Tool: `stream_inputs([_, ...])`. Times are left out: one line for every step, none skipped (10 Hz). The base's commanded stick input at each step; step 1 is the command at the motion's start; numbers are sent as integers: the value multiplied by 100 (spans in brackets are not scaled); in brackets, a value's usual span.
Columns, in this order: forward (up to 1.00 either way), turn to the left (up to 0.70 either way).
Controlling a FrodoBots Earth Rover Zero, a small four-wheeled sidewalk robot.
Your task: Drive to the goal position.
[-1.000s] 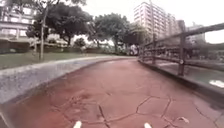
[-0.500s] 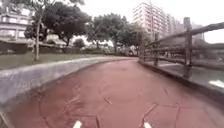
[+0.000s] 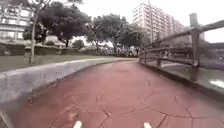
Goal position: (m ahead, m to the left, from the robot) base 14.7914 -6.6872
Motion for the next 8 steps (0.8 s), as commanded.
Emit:
stream_inputs([50,9])
stream_inputs([50,2])
stream_inputs([50,0])
stream_inputs([50,6])
stream_inputs([50,15])
stream_inputs([50,1])
stream_inputs([50,8])
stream_inputs([50,9])
